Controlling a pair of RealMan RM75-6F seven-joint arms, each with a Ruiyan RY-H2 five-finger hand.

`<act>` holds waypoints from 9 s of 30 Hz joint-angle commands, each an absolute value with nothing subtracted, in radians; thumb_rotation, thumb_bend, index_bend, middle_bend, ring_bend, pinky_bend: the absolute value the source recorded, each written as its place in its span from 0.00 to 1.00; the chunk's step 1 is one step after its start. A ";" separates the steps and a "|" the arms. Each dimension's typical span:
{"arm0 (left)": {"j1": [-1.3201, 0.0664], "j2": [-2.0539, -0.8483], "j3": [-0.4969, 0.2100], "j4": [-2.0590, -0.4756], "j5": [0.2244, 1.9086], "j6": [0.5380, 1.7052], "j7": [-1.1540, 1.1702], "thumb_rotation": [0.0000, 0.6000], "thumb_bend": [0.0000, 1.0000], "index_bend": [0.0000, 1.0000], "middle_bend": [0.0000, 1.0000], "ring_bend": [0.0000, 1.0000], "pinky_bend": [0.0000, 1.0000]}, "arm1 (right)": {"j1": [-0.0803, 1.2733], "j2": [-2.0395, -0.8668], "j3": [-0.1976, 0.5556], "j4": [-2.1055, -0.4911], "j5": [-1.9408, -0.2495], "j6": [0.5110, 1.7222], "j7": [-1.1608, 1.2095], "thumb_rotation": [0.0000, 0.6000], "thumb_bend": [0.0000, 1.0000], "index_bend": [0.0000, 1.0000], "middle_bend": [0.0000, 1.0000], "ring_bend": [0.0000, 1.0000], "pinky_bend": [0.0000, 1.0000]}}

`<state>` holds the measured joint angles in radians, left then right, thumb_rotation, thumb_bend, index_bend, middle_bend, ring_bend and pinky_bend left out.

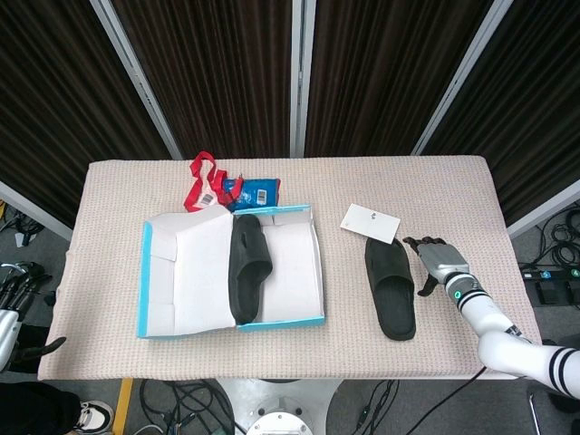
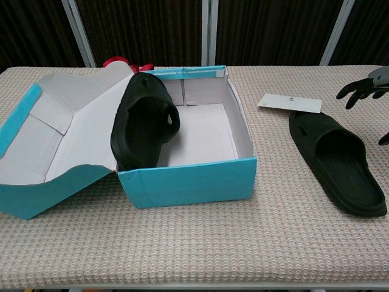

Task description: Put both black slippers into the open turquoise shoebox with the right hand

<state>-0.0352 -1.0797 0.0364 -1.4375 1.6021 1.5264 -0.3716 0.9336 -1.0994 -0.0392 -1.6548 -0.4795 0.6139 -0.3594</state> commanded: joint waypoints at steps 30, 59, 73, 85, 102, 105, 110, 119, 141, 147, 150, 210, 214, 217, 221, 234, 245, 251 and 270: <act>-0.046 -1.096 0.040 -1.399 1.573 1.479 -0.404 1.00 0.05 0.12 0.12 0.03 0.07 | 1.064 -1.270 -0.082 -1.533 -0.378 0.630 -0.371 1.00 0.00 0.07 0.16 0.00 0.02; -0.047 -1.107 0.049 -1.382 1.578 1.471 -0.412 1.00 0.05 0.12 0.12 0.03 0.07 | 1.013 -1.234 -0.029 -1.626 -0.386 0.737 -0.352 1.00 0.09 0.51 0.47 0.13 0.05; -0.047 -1.091 0.048 -1.414 1.586 1.484 -0.401 1.00 0.05 0.12 0.12 0.03 0.07 | 0.985 -1.056 0.027 -1.700 -0.465 0.392 -0.129 1.00 0.12 0.53 0.48 0.15 0.09; -0.045 -1.079 0.046 -1.437 1.585 1.492 -0.398 1.00 0.05 0.12 0.12 0.03 0.07 | 0.782 -1.001 0.268 -1.794 -0.742 0.488 0.132 1.00 0.13 0.54 0.49 0.15 0.11; -0.041 -1.078 0.044 -1.424 1.577 1.494 -0.432 1.00 0.05 0.12 0.12 0.03 0.07 | 0.687 -1.161 0.459 -1.751 -1.133 0.617 0.530 1.00 0.13 0.54 0.50 0.16 0.13; -0.038 -1.080 0.043 -1.415 1.574 1.497 -0.439 1.00 0.05 0.12 0.12 0.03 0.07 | 0.707 -1.228 0.447 -1.695 -1.161 0.635 0.554 1.00 0.13 0.54 0.50 0.16 0.13; -0.032 -1.086 0.042 -1.394 1.569 1.501 -0.453 1.00 0.05 0.12 0.12 0.03 0.07 | 0.737 -1.331 0.434 -1.595 -1.198 0.664 0.613 1.00 0.13 0.54 0.50 0.16 0.14; -0.028 -1.100 0.035 -1.357 1.557 1.504 -0.456 1.00 0.05 0.12 0.12 0.03 0.07 | 0.791 -1.470 0.418 -1.433 -1.297 0.663 0.817 1.00 0.11 0.54 0.50 0.16 0.14; -0.022 -1.136 0.019 -1.272 1.533 1.497 -0.513 1.00 0.05 0.12 0.12 0.03 0.07 | 0.918 -1.606 0.332 -1.164 -1.395 0.619 1.043 1.00 0.10 0.55 0.50 0.16 0.16; -0.022 -1.147 0.016 -1.240 1.531 1.494 -0.533 1.00 0.05 0.12 0.12 0.03 0.07 | 0.941 -1.627 0.322 -1.120 -1.389 0.610 1.049 1.00 0.10 0.55 0.49 0.16 0.16; -0.022 -1.150 0.014 -1.228 1.530 1.496 -0.546 1.00 0.05 0.12 0.12 0.03 0.07 | 0.949 -1.635 0.322 -1.101 -1.380 0.608 1.052 1.00 0.10 0.54 0.49 0.16 0.16; -0.029 -1.132 0.006 -1.276 1.547 1.512 -0.535 1.00 0.05 0.12 0.13 0.03 0.07 | 0.944 -1.395 0.218 -1.330 -1.489 0.749 1.177 1.00 0.00 0.00 0.15 0.00 0.10; -0.027 -1.125 0.007 -1.288 1.547 1.514 -0.526 1.00 0.05 0.12 0.13 0.03 0.07 | 0.947 -1.337 0.224 -1.423 -1.529 0.782 1.238 1.00 0.01 0.00 0.17 0.00 0.10; -0.025 -1.125 0.008 -1.288 1.543 1.512 -0.526 1.00 0.05 0.12 0.13 0.03 0.07 | 0.953 -1.305 0.216 -1.489 -1.560 0.793 1.290 1.00 0.05 0.00 0.17 0.00 0.10; -0.024 -1.127 0.009 -1.284 1.543 1.511 -0.526 1.00 0.05 0.12 0.13 0.03 0.07 | 0.980 -1.300 0.186 -1.520 -1.605 0.781 1.422 1.00 0.11 0.00 0.17 0.00 0.10; -0.017 -1.133 0.008 -1.263 1.531 1.508 -0.539 1.00 0.05 0.12 0.13 0.03 0.07 | 1.083 -1.420 0.131 -1.348 -1.640 0.760 1.646 1.00 0.15 0.00 0.18 0.01 0.08; -0.019 -1.142 0.007 -1.246 1.532 1.501 -0.552 1.00 0.05 0.12 0.13 0.03 0.07 | 1.103 -1.469 0.058 -1.269 -1.626 0.712 1.641 1.00 0.15 0.00 0.19 0.01 0.08; -0.022 -1.149 0.010 -1.238 1.535 1.496 -0.551 1.00 0.05 0.12 0.13 0.03 0.07 | 1.099 -1.478 0.031 -1.253 -1.627 0.722 1.632 1.00 0.15 0.00 0.19 0.01 0.08; -0.016 -1.157 0.007 -1.213 1.527 1.498 -0.564 1.00 0.05 0.12 0.13 0.03 0.07 | 1.171 -1.526 0.074 -1.251 -1.619 0.752 1.711 1.00 0.13 0.00 0.21 0.04 0.10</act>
